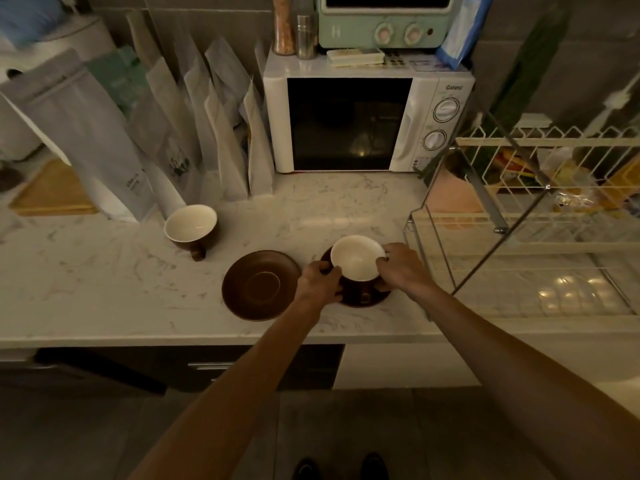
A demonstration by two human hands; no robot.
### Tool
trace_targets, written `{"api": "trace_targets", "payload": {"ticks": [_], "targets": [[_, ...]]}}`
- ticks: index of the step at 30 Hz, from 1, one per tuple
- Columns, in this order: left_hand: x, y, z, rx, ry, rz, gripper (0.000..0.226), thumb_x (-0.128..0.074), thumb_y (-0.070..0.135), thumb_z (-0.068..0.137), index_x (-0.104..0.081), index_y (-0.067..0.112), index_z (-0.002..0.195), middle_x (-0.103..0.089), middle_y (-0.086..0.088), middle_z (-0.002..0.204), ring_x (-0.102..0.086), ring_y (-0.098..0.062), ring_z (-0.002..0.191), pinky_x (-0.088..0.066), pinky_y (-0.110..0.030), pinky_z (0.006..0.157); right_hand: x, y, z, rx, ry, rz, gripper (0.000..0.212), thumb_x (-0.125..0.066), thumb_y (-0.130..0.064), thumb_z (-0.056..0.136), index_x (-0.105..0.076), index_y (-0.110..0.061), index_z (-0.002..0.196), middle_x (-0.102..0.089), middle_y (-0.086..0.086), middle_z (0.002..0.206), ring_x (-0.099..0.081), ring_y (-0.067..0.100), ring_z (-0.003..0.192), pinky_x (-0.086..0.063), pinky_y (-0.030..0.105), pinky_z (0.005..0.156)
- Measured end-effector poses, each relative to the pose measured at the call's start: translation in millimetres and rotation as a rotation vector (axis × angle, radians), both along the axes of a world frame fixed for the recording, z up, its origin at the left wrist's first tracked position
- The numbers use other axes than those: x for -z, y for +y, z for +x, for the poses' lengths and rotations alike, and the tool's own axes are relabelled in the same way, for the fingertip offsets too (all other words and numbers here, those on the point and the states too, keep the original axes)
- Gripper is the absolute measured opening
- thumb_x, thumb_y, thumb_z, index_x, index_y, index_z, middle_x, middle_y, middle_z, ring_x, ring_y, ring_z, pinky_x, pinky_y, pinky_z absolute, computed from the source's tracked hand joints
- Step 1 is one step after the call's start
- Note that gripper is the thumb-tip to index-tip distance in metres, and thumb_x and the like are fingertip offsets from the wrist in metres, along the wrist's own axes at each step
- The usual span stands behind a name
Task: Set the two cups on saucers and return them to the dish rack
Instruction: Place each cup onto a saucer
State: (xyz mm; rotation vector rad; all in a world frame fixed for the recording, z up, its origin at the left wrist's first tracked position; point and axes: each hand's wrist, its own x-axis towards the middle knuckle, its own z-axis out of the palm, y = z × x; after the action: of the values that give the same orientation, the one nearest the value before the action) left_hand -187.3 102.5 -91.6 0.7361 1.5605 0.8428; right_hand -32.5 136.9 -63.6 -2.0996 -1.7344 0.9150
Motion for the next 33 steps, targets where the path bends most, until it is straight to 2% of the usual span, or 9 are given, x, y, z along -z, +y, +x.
{"api": "trace_targets", "payload": {"ticks": [4, 6, 9, 11, 14, 17, 22, 27, 33], "targets": [[-4, 0, -6, 0.057, 0.025, 0.004, 0.041, -0.059, 0.02, 0.091, -0.051, 0.011, 0.13, -0.062, -0.01, 0.111, -0.068, -0.027, 0.099, -0.059, -0.045, 0.084, -5, -1, -4, -0.02, -0.153, 0.008, 0.04, -0.046, -0.027, 0.089, -0.061, -0.007, 0.12, -0.069, 0.017, 0.108, -0.069, 0.034, 0.089, -0.06, 0.044, 0.075], [-8, -1, -12, 0.103, 0.083, 0.011, 0.042, -0.059, 0.024, 0.091, -0.051, 0.014, 0.131, -0.062, -0.012, 0.116, -0.067, -0.026, 0.1, -0.058, -0.045, 0.084, -11, -3, -7, -0.044, -0.321, 0.056, 0.038, -0.042, -0.03, 0.094, -0.059, -0.009, 0.12, -0.065, 0.014, 0.114, -0.065, 0.033, 0.1, -0.052, 0.036, 0.076], [-18, -4, -28, 0.166, 0.171, 0.052, 0.042, -0.058, 0.03, 0.091, -0.053, 0.018, 0.13, -0.06, -0.011, 0.123, -0.064, -0.026, 0.105, -0.059, -0.043, 0.083, -22, -2, -20, -0.109, -0.431, 0.189, 0.038, -0.042, -0.031, 0.097, -0.056, -0.012, 0.126, -0.064, 0.013, 0.122, -0.062, 0.034, 0.109, -0.048, 0.038, 0.081], [-28, -8, -44, 0.258, 0.325, 0.131, 0.04, -0.055, 0.034, 0.091, -0.054, 0.02, 0.129, -0.062, -0.008, 0.123, -0.064, -0.025, 0.104, -0.059, -0.042, 0.083, -31, -1, -35, -0.17, -0.445, 0.252, 0.037, -0.043, -0.03, 0.097, -0.057, -0.015, 0.128, -0.064, 0.012, 0.123, -0.062, 0.033, 0.11, -0.048, 0.038, 0.082], [-45, -11, -79, 0.453, 0.652, 0.237, 0.039, -0.048, 0.036, 0.095, -0.054, 0.019, 0.13, -0.061, -0.009, 0.127, -0.059, -0.028, 0.114, -0.048, -0.041, 0.098, -40, 3, -64, -0.306, -0.456, 0.314, 0.035, -0.044, -0.03, 0.098, -0.059, -0.014, 0.125, -0.065, 0.012, 0.121, -0.06, 0.032, 0.11, -0.047, 0.039, 0.084], [-56, -9, -124, 0.599, 0.991, 0.237, 0.04, -0.042, 0.04, 0.096, -0.053, 0.018, 0.127, -0.063, -0.009, 0.124, -0.061, -0.028, 0.108, -0.049, -0.041, 0.094, -45, 10, -95, -0.461, -0.446, 0.357, 0.04, -0.046, -0.032, 0.098, -0.055, -0.012, 0.131, -0.062, 0.012, 0.127, -0.057, 0.03, 0.115, -0.047, 0.041, 0.092], [-60, -19, -193, 0.424, 1.399, 0.261, 0.053, -0.049, 0.043, 0.091, -0.042, 0.021, 0.139, -0.053, -0.009, 0.137, -0.05, -0.033, 0.124, -0.043, -0.047, 0.099, -50, 22, -150, -0.687, -0.404, 0.332, 0.055, -0.044, -0.038, 0.099, -0.035, -0.016, 0.149, -0.039, 0.013, 0.153, -0.037, 0.031, 0.138, -0.037, 0.046, 0.108], [-56, -25, -239, 0.324, 1.458, 0.171, 0.055, -0.045, 0.042, 0.093, -0.033, 0.021, 0.144, -0.042, -0.01, 0.146, -0.039, -0.033, 0.134, -0.035, -0.049, 0.105, -44, 35, -202, -0.798, -0.426, 0.351, 0.051, -0.043, -0.037, 0.099, -0.037, -0.016, 0.146, -0.042, 0.013, 0.148, -0.041, 0.032, 0.135, -0.039, 0.047, 0.105], [-40, -11, -266, 0.264, 1.382, 0.098, 0.056, -0.045, 0.046, 0.092, -0.035, 0.023, 0.142, -0.053, -0.006, 0.137, -0.048, -0.029, 0.127, -0.041, -0.048, 0.102, -29, 60, -246, -0.848, -0.39, 0.367, 0.047, -0.045, -0.037, 0.098, -0.044, -0.016, 0.139, -0.051, 0.01, 0.14, -0.051, 0.032, 0.124, -0.046, 0.044, 0.096]]}}
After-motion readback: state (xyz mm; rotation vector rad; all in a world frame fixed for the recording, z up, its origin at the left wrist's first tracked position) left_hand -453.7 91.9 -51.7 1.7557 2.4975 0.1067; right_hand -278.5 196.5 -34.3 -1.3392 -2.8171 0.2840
